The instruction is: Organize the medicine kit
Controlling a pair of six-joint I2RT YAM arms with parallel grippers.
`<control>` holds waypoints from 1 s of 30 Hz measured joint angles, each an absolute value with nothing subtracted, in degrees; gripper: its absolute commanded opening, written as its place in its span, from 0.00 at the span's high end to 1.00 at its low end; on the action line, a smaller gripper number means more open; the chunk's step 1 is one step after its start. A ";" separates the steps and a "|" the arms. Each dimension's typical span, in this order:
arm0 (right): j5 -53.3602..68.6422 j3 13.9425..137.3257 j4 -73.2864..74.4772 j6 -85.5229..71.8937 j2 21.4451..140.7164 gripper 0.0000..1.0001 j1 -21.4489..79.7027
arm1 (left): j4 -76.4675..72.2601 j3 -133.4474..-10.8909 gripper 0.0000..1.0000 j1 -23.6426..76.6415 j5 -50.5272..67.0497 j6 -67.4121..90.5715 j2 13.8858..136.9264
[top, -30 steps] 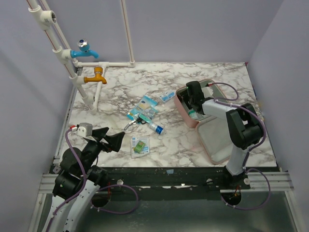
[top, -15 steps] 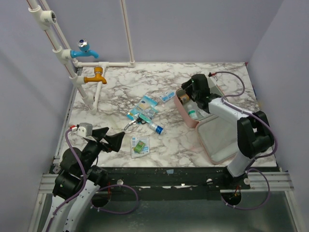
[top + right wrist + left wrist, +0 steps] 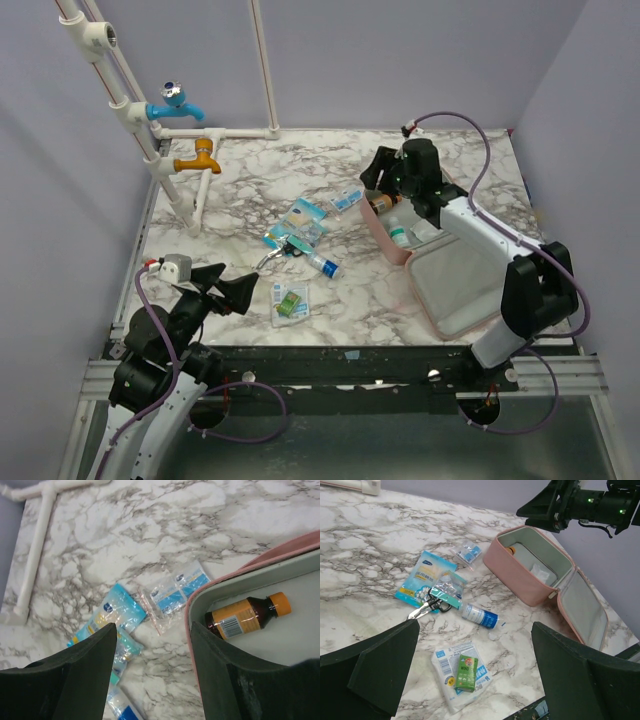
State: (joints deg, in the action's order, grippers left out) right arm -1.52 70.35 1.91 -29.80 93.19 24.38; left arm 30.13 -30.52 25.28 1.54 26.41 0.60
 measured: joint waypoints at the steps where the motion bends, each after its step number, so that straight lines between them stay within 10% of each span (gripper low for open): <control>1: -0.25 70.35 2.61 -27.81 93.01 0.35 24.77 | 30.15 -30.52 0.01 25.28 1.54 26.41 0.60; 30: 2.59 63.57 9.72 -4.40 97.19 0.32 47.90 | 32.77 -31.16 0.01 25.28 -0.38 27.42 2.50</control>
